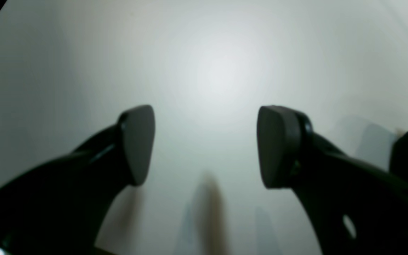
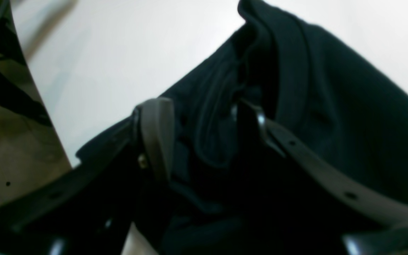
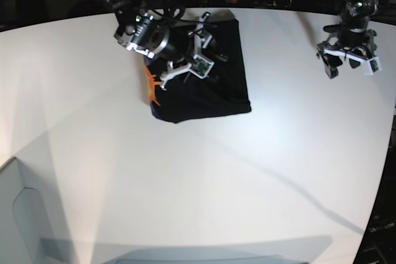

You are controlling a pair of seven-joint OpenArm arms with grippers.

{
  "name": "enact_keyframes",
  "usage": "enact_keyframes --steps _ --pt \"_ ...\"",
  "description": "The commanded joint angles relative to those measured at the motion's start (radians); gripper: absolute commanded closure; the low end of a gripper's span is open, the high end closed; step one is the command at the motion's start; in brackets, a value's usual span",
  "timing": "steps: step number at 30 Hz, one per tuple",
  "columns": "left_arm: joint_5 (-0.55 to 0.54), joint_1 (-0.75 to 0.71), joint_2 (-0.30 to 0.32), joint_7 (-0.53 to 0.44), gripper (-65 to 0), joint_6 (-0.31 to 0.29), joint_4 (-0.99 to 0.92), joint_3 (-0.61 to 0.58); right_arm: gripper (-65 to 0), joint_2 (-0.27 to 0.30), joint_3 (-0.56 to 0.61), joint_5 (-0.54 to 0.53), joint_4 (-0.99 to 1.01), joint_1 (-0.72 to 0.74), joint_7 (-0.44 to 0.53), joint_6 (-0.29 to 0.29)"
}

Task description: Fold the T-shirt properly

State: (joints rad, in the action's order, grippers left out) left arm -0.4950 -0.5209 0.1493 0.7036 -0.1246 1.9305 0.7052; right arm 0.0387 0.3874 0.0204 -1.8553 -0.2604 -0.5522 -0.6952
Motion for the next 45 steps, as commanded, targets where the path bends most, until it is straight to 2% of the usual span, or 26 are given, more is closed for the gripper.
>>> enact_keyframes --steps 1,11,13,15,20,24,29,34,45 --pt "-0.004 -0.003 0.011 -0.02 -43.7 -0.002 0.017 0.004 -29.5 -0.003 0.002 -0.014 -0.005 0.008 0.021 -0.003" --pt "-0.004 0.0 0.011 -0.02 -43.7 -0.002 0.017 0.004 -29.3 -0.003 0.005 -0.014 0.044 0.026 0.022 -0.003" --pt "-0.004 0.0 0.011 -0.02 -43.7 -0.002 0.017 0.004 -27.3 -0.003 0.005 -0.014 0.044 0.031 0.022 -0.003" --pt "-0.004 0.0 0.011 -0.02 -43.7 -0.002 0.017 0.004 -21.8 -0.003 0.005 -0.014 0.044 0.037 0.022 -0.003" --pt "-0.004 0.0 0.013 -0.02 -43.7 -0.002 0.017 0.004 0.0 -0.001 0.005 -0.014 0.044 0.045 0.022 -0.003" --pt "-0.004 0.002 0.013 -0.02 -43.7 -0.002 0.017 0.004 0.0 0.016 0.014 -0.015 0.035 0.04 0.022 -0.003" --pt "-0.004 0.003 0.011 -0.02 -43.7 -0.002 0.017 0.004 0.0 0.048 0.111 -0.015 -0.051 0.02 0.022 -0.003" --pt "-0.004 0.002 0.014 -0.02 -43.7 -0.002 0.017 0.004 0.0 0.048 0.18 -0.015 -0.106 -0.006 0.022 -0.003" --pt "-0.004 -0.003 0.019 -0.02 -43.7 -0.002 0.019 0.004 0.0 0.025 0.315 -0.015 -0.086 -0.014 0.01 -0.003"
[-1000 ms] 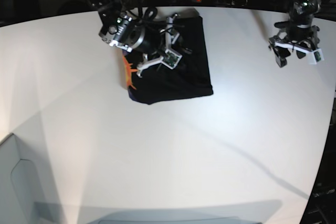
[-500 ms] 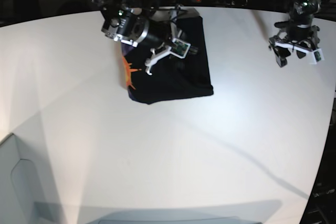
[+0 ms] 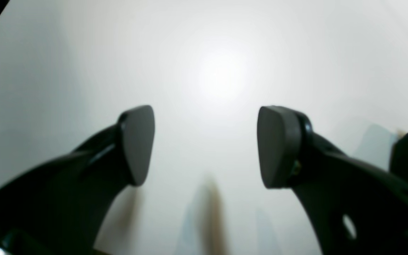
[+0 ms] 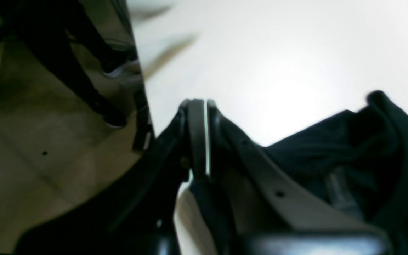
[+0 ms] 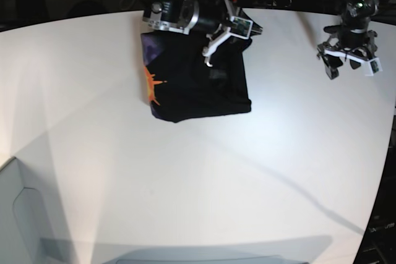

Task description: Fold the T-shirt properly

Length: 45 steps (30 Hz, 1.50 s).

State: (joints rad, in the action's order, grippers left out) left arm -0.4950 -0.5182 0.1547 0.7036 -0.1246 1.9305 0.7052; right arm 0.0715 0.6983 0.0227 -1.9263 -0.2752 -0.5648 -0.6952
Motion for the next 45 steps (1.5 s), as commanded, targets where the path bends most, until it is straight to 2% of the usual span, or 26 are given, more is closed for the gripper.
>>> enact_keyframes --steps 1,3,7,11,16,21,26,31,36,40,45 --pt "-0.004 -0.006 0.013 -0.02 -43.7 -0.002 0.019 0.004 0.0 -0.008 0.005 -0.017 -0.015 0.001 0.022 -0.003" --pt "-0.004 -0.006 0.013 -0.02 -43.7 -0.002 0.019 0.004 -2.1 -0.008 0.004 -0.017 -0.019 0.001 0.022 -0.003" --pt "-0.004 -0.007 0.013 -0.02 -43.7 -0.002 0.019 0.006 -11.8 0.012 -0.035 -0.016 -0.022 0.011 0.027 -0.003" --pt "-0.004 -0.009 0.012 -0.02 -43.7 -0.002 0.019 0.006 -19.4 0.023 -0.16 -0.019 -0.035 0.011 0.033 -0.003" --pt "-0.004 -0.009 0.004 -0.02 -43.8 -0.004 0.043 0.006 -24.1 0.021 -0.265 -0.02 -0.008 0.043 0.025 -0.003" --pt "-0.004 -0.009 0.004 -0.02 -43.8 -0.004 0.067 0.006 -24.4 0.006 -0.248 -0.022 0.112 0.057 0.033 -0.003" --pt "-0.008 -0.021 0.004 -0.02 -43.8 -0.004 0.068 0.003 -24.4 0.011 -0.162 -0.017 0.166 0.024 0.033 -0.003" --pt "-0.11 -0.023 0.006 -0.019 -43.8 -0.004 0.067 0.003 -24.4 0.06 -0.062 -0.017 0.164 0.024 0.033 -0.003" --pt "-0.196 -0.049 0.003 -0.019 -43.9 -0.004 0.065 -0.008 -24.4 0.115 -0.059 -0.017 0.098 0.018 0.033 -0.003" --pt "-0.216 -0.084 -0.002 -0.019 -43.9 -0.004 0.059 -0.111 -24.4 0.164 -0.064 -0.019 -0.017 0.017 0.033 -0.003" --pt "-0.221 -0.121 0.003 -0.019 -44.0 -0.004 0.057 -0.253 -24.5 0.152 -0.162 -0.02 -0.063 0.001 0.033 -0.003"
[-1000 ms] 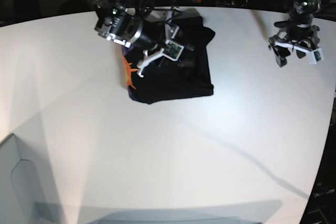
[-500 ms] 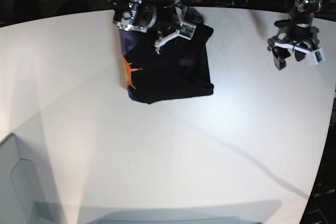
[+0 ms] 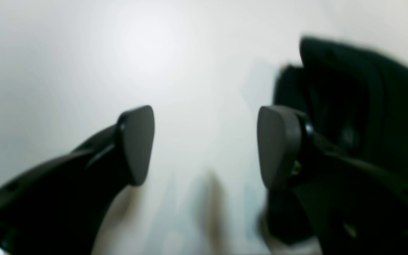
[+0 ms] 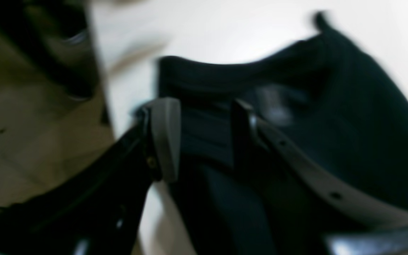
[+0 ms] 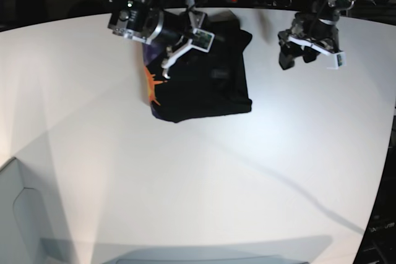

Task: Fold the T-shirt properly
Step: 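Grasp the bundle's collar edge with both grippers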

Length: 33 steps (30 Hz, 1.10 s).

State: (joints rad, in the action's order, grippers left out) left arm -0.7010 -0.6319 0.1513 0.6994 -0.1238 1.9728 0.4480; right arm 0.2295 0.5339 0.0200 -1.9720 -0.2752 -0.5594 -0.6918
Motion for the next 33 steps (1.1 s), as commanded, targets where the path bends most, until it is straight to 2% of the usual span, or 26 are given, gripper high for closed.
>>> enact_keyframes --steps 1,7,19,30,32,33 --pt "-0.016 -0.015 0.009 -0.014 -44.2 -0.004 0.015 -0.021 -24.5 -0.017 -0.018 -0.018 -0.017 0.003 0.028 -0.006" --pt "-0.018 -0.064 0.012 -0.014 -52.8 -0.004 0.02 -0.104 -24.6 -0.038 -0.111 -0.018 -0.014 0.001 0.028 -0.006" --pt "-0.018 -0.05 0.012 -0.02 -52.8 -0.004 0.018 -0.285 -24.6 -0.038 -0.117 -0.018 -0.01 0.003 0.026 -0.006" --pt "-0.006 -0.018 0.012 -0.016 -52.5 -0.004 0.013 -0.363 -24.6 -0.038 -0.117 -0.018 -0.007 0.004 0.02 -0.006" --pt "-0.006 -0.019 0.012 -0.016 -50.6 -0.004 0.013 -0.363 -24.6 -0.038 -0.117 -0.018 -0.007 0.004 0.019 -0.006" --pt "-0.006 -0.019 0.012 -0.016 -47.0 -0.004 0.013 -0.361 -24.6 -0.038 -0.117 -0.018 -0.007 0.004 0.019 -0.006"
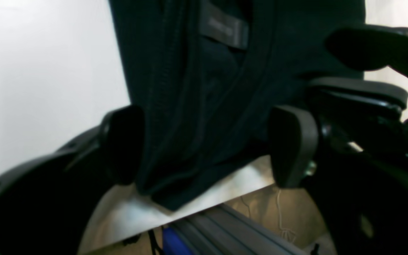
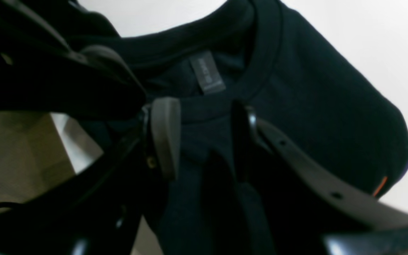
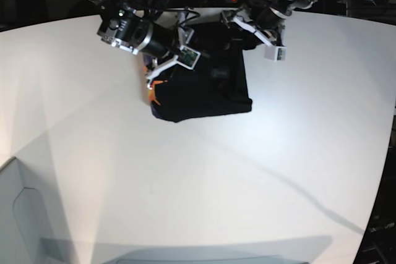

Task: Fold the T-shirt properly
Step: 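Grasp the bundle's collar edge with both grippers, then flip the bundle over with both grippers, printed side up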

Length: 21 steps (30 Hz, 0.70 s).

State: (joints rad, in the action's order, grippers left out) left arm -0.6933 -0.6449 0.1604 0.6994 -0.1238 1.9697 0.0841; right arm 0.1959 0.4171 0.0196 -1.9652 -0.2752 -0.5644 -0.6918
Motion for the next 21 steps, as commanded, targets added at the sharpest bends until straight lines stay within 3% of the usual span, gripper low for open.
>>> enact_keyframes --steps 1,5,10,13,21 --pt "-0.013 -0.006 0.003 -0.016 -42.7 -0.004 0.016 0.003 -24.6 -0.005 -0.001 -0.017 -0.013 0.004 0.024 -0.006" --pt "-0.015 -0.006 0.003 -0.016 -24.2 -0.004 0.016 0.003 -24.6 -0.005 -0.001 -0.014 -0.013 0.006 0.024 -0.006" --pt "-0.026 -0.016 0.003 -0.016 -11.7 -0.004 0.016 0.003 -24.6 -0.02 -0.076 -0.014 -0.009 0.006 0.028 -0.006" --pt "-0.026 -0.048 0.003 -0.016 0.0 -0.004 0.029 0.003 -24.6 -0.046 -0.143 -0.014 0.011 0.006 0.03 -0.006" --pt "-0.027 -0.108 0.023 -0.027 0.0 -0.004 0.047 0.003 -24.6 -0.054 -0.179 -0.016 0.083 0.024 0.031 -0.006"
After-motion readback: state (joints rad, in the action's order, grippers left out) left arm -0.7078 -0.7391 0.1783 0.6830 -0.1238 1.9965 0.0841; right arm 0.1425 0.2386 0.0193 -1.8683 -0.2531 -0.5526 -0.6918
